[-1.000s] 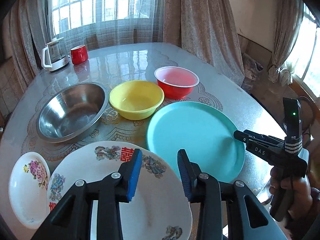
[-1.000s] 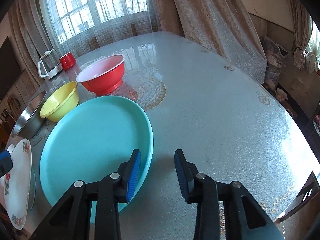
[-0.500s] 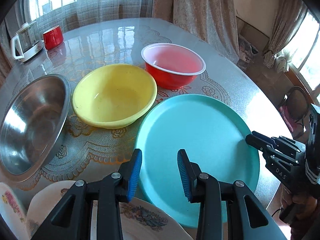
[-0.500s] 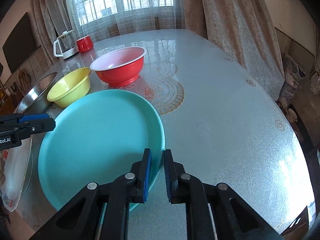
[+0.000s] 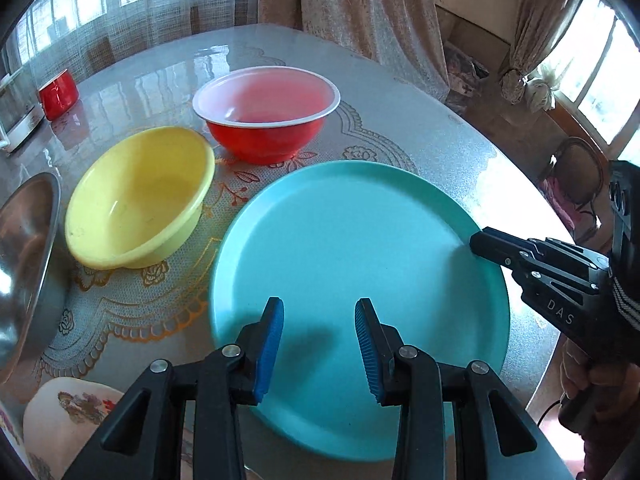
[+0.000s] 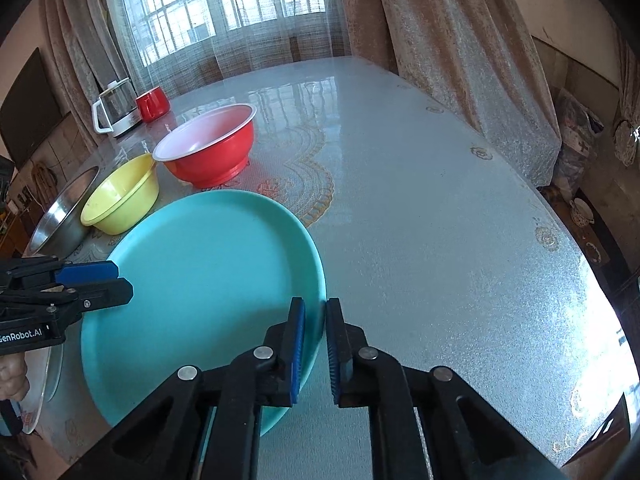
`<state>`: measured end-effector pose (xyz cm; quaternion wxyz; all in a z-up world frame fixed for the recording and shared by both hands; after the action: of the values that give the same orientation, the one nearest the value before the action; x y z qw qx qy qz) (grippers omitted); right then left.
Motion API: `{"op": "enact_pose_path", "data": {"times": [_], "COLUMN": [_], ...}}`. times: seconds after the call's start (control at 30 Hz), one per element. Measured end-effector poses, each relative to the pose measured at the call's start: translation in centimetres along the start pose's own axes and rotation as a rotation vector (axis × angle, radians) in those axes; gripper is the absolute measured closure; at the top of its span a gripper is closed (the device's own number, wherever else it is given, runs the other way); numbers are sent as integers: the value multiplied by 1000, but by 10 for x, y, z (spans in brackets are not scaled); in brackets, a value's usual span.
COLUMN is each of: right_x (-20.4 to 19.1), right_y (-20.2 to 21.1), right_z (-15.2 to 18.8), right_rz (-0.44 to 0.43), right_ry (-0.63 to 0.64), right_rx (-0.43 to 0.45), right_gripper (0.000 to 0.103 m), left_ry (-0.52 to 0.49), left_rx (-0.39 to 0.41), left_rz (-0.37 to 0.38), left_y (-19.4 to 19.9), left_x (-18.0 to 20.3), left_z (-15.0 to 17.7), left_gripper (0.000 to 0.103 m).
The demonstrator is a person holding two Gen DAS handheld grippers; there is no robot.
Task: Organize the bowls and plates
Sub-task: 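Move the right gripper past the teal plate toward the rose-patterned plate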
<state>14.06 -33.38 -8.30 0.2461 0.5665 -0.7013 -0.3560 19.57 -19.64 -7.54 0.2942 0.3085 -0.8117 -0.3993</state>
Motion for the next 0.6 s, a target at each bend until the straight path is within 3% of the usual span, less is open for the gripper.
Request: {"op": "enact_pose_path", "data": {"times": [0.23,0.6], "right_x": [9,5], "right_y": [5,13], "right_z": [5,15], "right_rz": [10,30], "right_ry": [-34,-22], "right_rx": [-10,-5], "right_gripper": [93,87], "left_ry": [-1,113], "left_rx": [62,181], "left_rz": [7,-108], "left_y": [21,64], "left_x": [17,-2], "left_z": [0,26], "left_gripper": [67,67]}}
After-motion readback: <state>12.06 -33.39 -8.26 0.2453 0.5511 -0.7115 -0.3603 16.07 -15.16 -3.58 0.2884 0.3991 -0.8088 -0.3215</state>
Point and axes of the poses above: each gripper's, at about its wrist camera, not at the fingertips, and y roughly against the way its jaws point, x to its right, z to its underside, the point moved 5 cm from there along -y, roughly the way its jaws point, and after that the axes turned 8 degrees about z, right-handed, at the moved point
